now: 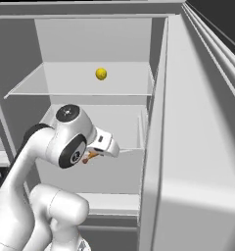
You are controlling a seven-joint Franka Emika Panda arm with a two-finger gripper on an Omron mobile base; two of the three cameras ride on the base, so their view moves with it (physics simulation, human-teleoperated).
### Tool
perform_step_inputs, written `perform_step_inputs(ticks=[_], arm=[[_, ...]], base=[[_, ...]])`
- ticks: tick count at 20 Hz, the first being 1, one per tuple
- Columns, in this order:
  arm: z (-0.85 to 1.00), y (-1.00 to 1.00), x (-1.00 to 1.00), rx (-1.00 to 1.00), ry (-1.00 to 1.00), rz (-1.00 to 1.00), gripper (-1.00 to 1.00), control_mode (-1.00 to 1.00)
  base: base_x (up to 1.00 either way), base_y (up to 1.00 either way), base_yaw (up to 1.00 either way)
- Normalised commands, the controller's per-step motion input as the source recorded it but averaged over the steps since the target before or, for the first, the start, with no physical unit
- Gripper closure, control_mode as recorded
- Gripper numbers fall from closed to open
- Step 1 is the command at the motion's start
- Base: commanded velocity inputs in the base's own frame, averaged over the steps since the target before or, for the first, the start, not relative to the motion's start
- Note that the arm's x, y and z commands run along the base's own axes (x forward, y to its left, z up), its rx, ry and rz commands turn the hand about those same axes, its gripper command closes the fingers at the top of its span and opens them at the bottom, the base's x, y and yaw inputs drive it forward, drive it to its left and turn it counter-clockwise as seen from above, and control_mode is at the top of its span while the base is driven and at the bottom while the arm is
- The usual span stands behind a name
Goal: Place one lemon and one chicken drumstick in each tupperware on the nearby counter, to pack two identical lunches.
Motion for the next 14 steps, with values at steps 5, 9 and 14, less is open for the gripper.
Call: perform_step_inputs(ticks=[5, 9, 14], arm=[[0.21, 0.55, -0.74, -0.04, 0.00, 0.15, 1.00, -1.00], [0.00, 0.18, -0.20, -0.02, 0.00, 0.05, 1.00, 1.00], [0.00, 0.00, 0.00, 0.00, 0.00, 0.00, 1.00, 1.00]], base=[[0.00, 0.00, 0.00], [-0.74, 0.56, 0.18], [-0.84, 0.95, 0.26]])
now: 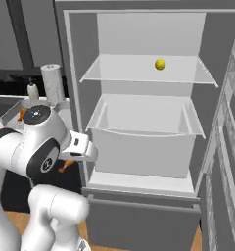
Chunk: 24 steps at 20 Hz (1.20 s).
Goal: Place one lemon and one chicken drumstick in each tupperware on the nearby counter, to pack two identical lunches.
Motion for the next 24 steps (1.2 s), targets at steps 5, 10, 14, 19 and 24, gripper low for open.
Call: perform_step_inputs(ticks=[5, 10, 14, 19, 24], arm=[[0.00, 0.00, 0.00, 0.00, 0.00, 0.00, 1.00, 1.00], [0.00, 0.00, 0.00, 0.00, 0.00, 0.00, 1.00, 1.00], [0.00, 0.00, 0.00, 0.00, 0.00, 0.00, 1.00, 1.00], [0.00, 0.00, 0.00, 0.00, 0.00, 0.00, 1.00, 1.00], [0.00, -0.33, 0.32, 0.00, 0.00, -0.07, 1.00, -1.00]], base=[[-0.09, 1.00, 0.18], [0.46, 1.00, 0.06], [0.83, 1.00, 0.00], [0.83, 0.27, -0.10], [0.25, -0.08, -0.07]])
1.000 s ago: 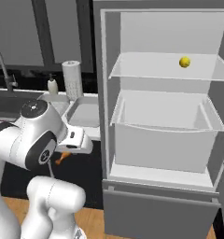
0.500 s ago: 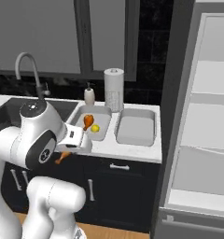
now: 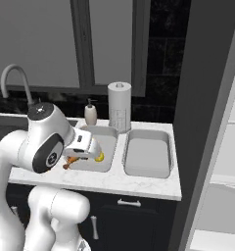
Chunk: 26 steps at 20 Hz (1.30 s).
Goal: Place one lemon and one chicken drumstick in each tupperware on the nearby counter, to pack two identical lunches.
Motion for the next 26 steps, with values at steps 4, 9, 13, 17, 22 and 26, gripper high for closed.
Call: perform_step_inputs(ticks=[4, 9, 13, 17, 22, 26], arm=[[0.00, -0.68, 0.47, 0.00, 0.00, -0.07, 1.00, -1.00], [-0.01, -0.54, 0.64, 0.00, 0.02, -0.01, 1.00, -1.00], [-0.24, -0.21, 0.91, 0.00, 0.09, 0.04, 1.00, -1.00], [-0.31, -0.24, 0.90, 0.00, 0.09, 0.05, 1.00, -1.00], [-0.41, -0.36, 0.62, 0.00, 0.01, 0.02, 1.00, -1.00], [-0.49, -0.24, 0.50, -0.02, 0.00, 0.03, 1.00, -1.00]], base=[[0.00, 0.00, 0.00], [0.00, 0.00, 0.00], [0.00, 0.00, 0.00], [0.00, 0.00, 0.00], [0.00, 0.00, 0.00], [0.00, 0.00, 0.00]])
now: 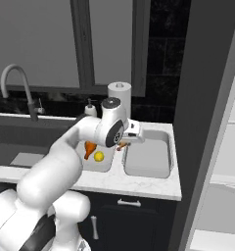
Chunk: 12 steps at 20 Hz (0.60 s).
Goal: Place one lemon and one chicken drumstick in each tupperware on the nearby counter, to pack two identical lunches.
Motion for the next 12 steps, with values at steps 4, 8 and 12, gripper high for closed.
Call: perform_step_inputs(ticks=[4, 8, 12], arm=[[-0.46, -0.20, 0.42, -0.01, 0.00, 0.02, 1.00, -1.00], [-0.37, -0.23, 0.41, 0.00, 0.00, 0.00, 1.00, -1.00], [-0.30, -0.22, 0.44, 0.00, 0.00, 0.00, 1.00, -1.00]], base=[[0.00, 0.00, 0.00], [0.00, 0.00, 0.00], [0.00, 0.00, 0.00]])
